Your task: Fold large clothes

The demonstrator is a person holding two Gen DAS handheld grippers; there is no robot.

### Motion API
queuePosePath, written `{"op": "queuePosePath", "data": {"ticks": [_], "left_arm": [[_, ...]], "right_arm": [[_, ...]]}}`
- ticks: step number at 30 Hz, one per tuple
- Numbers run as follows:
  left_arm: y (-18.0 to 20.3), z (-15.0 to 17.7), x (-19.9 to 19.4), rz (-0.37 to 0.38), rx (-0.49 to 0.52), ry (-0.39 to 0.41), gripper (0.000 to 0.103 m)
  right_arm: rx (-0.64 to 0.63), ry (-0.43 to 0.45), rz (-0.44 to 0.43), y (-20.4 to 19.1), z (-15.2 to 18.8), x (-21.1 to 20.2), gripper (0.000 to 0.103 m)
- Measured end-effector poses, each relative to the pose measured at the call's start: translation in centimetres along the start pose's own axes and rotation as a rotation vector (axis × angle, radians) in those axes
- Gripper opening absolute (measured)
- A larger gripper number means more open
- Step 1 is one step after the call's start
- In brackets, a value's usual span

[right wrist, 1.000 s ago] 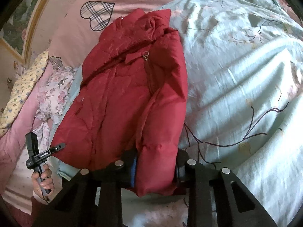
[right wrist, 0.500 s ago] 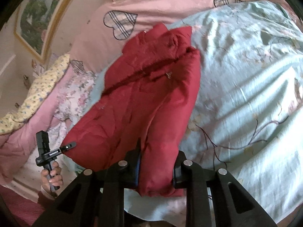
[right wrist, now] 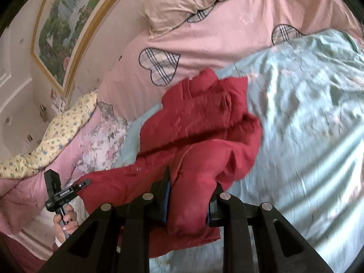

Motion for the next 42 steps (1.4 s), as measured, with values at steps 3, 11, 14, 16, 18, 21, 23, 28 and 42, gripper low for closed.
{"op": "queuePosePath", "data": {"ticks": [3,11,14,16,18,21,23,28,42], "left_arm": [[0.4,-1.4,0.8,-0.011,0.018,0.014,0.015],[0.2,-4.0,3.0,-0.038,0.005,0.033,0.015],[0.1,-5.1,4.0,-0.050,-0.005,0.038,0.015],[0.2,-5.8,4.8,-0.062,-0.012,0.040,0.015],[0.2,-6.6,5.6,-0.074,-0.010,0.046,0.015],[0.4,-7.8,7.2,-0.104,0.007,0.059,0.016],[0.4,-8.4,8.1,-0.120,0.014,0.063,0.016],[-0.4,-10.4,10.8,-0.144,0.003,0.052,0.016],[-3.3,-14.7,19.9,-0.241,-0.034,0.025,0.017]], "right_arm": [[-0.006,0.008,0.004,0.0,-1.1,1.1,0.022],[0.015,0.039,0.011,0.9,-4.0,3.4,0.022],[0.035,0.048,0.021,1.5,-5.2,4.7,0.022],[0.036,0.055,0.030,1.7,-5.9,5.7,0.022],[0.038,0.061,0.034,1.9,-6.5,6.4,0.022],[0.033,0.073,0.041,2.1,-7.7,7.9,0.023],[0.031,0.077,0.045,2.4,-8.6,9.1,0.023],[0.023,0.087,0.061,2.9,-10.7,11.8,0.024],[0.090,0.123,0.137,6.7,-15.0,18.6,0.026]]}}
Point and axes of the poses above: each gripper's, at about its wrist camera, not at the fingertips, and x roughly the way its jaws point, y to its right, z to its underside, the point moved 3 cm from there along x, roughly the way its jaws point, and after that the axes turned 6 degrees about y, right-handed, at the moved point
